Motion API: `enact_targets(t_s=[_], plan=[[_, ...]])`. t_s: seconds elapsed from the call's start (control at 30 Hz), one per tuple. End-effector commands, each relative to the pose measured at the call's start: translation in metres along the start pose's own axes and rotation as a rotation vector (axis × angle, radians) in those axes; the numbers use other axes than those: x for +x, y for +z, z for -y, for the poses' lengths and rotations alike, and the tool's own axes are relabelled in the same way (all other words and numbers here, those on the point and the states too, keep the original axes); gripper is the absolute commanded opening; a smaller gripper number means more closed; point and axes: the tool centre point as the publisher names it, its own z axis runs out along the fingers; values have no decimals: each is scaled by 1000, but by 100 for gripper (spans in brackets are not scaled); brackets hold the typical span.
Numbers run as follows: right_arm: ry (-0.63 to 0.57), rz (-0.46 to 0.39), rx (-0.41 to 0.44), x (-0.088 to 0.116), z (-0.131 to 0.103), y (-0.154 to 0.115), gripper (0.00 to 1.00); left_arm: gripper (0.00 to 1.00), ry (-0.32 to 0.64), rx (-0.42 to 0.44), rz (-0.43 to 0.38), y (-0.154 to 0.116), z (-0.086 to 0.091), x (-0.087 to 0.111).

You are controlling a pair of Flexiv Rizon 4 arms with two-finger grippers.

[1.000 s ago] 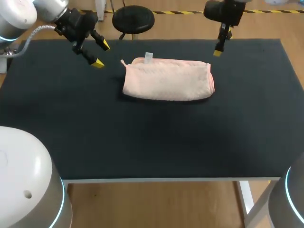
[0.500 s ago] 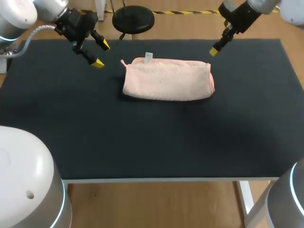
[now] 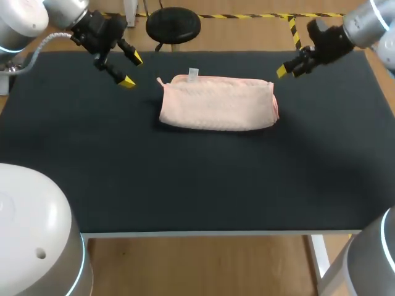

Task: Fold the towel

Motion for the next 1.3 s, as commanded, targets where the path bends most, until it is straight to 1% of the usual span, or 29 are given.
enact_targets(t_s=[0.03, 0.2, 0.37, 0.53, 0.7, 0.87, 1.13, 1.27, 1.3], plan=[[639, -184, -586, -14, 13, 16, 100, 100, 2, 1, 1, 1, -1, 0], [736, -227, -550, -20, 25, 28, 100, 100, 2, 1, 1, 1, -1, 0], [764, -233, -513, -19, 34, 40, 100, 100, 2, 1, 1, 1, -1, 0], [787, -229, -461, -21, 36, 45, 100, 100, 2, 1, 1, 1, -1, 0], [763, -190, -423, -24, 35, 47, 100, 100, 2, 1, 1, 1, -1, 0], [723, -158, -356, -27, 35, 50, 100, 100, 2, 1, 1, 1, -1, 0], [649, -162, -276, -29, 31, 49, 100, 100, 2, 1, 1, 1, -1, 0], [619, -186, -209, -33, 32, 51, 100, 100, 2, 1, 1, 1, -1, 0], [608, -186, -203, -34, 32, 51, 100, 100, 2, 1, 1, 1, -1, 0]])
